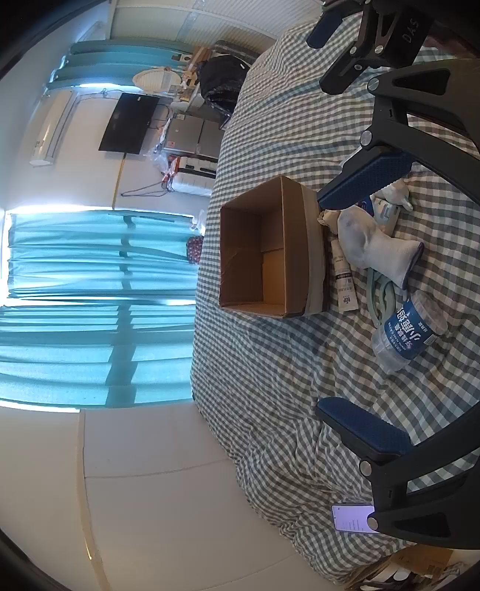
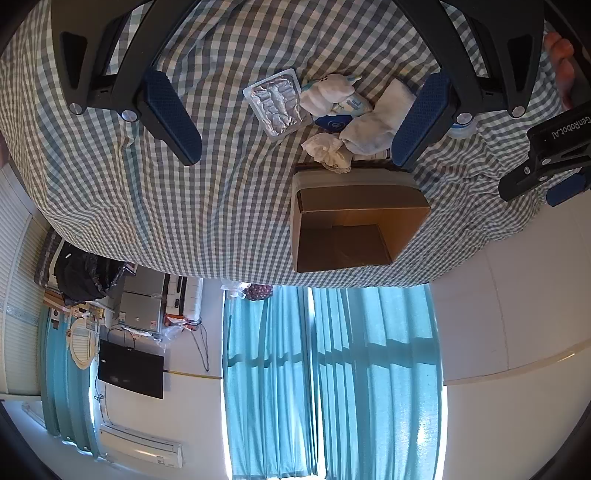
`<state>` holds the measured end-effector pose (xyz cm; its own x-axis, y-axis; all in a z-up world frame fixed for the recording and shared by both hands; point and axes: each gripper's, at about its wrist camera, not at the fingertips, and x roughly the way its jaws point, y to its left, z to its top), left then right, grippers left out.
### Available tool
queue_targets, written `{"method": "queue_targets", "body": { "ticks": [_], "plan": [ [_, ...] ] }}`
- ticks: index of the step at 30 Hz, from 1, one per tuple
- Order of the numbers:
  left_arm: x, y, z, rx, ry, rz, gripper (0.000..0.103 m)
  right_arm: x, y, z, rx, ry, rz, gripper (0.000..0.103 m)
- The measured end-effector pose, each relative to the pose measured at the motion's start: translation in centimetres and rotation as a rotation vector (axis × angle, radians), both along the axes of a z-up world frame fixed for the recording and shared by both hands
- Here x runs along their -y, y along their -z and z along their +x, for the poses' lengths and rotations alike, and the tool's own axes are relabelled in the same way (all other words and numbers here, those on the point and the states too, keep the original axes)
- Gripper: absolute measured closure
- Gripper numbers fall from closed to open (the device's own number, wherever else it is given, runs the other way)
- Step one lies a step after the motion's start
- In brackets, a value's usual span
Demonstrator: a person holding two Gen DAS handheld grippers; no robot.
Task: Organize objects
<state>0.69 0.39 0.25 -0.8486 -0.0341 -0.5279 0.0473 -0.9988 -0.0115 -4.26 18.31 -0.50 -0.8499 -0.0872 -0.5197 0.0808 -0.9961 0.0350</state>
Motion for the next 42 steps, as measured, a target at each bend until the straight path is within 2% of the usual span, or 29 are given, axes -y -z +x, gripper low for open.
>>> {"method": "queue_targets", "body": {
  "ticks": [24, 42],
  "plan": [
    [-0.4, -0.4, 0.4, -0.017, 0.031, 0.008, 0.0, 0.2, -0.7, 0.4, -0.012, -0.01, 0.001, 0.0],
    [-0.1, -0.2, 0.6, -0.013, 0.023, 0.022, 0.0, 1.2, 0.0, 0.7, 0.005, -0.031, 0.015, 0.0]
  ]
}}
